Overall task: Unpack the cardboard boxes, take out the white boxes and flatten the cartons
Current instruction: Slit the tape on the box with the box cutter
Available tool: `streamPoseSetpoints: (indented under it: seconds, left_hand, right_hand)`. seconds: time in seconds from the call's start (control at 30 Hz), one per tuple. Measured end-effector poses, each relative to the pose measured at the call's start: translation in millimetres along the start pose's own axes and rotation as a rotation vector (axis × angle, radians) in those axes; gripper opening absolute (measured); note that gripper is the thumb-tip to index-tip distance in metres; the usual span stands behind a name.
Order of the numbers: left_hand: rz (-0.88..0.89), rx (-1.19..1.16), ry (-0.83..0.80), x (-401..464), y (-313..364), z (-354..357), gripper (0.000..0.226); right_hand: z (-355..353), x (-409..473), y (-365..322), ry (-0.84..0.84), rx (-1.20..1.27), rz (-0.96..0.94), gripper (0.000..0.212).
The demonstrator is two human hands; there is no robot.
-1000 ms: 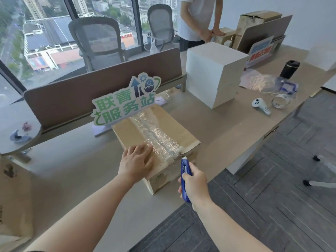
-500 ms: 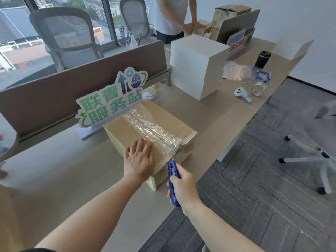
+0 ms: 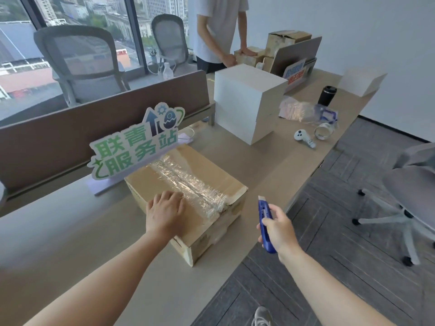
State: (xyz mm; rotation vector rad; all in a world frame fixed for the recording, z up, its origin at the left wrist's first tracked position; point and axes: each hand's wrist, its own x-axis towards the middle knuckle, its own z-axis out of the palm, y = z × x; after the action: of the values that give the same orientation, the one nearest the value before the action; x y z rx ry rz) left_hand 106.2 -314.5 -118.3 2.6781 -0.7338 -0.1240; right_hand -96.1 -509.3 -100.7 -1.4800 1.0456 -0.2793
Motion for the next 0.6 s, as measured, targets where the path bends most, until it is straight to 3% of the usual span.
streamPoseSetpoints:
  seconds: [0.13, 0.3, 0.6]
  left_hand:
    - [-0.086, 0.019, -0.051, 29.4, 0.2, -0.7, 0.04]
    - [-0.185, 0.026, -0.032, 75.7, 1.0, -0.7, 0.04]
    - [-0.395, 0.122, -0.04, 112.8, 11.8, 17.9, 0.056]
  right_hand:
    - [-14.4, 78.3, -11.9, -0.017, -0.177, -0.002, 0.047]
    - [-9.3, 175.7, -29.2, -0.138, -0.398, -0.037, 0.016]
    - [8.3, 327.8, -49.5, -0.323, -0.73, -0.091, 0.006]
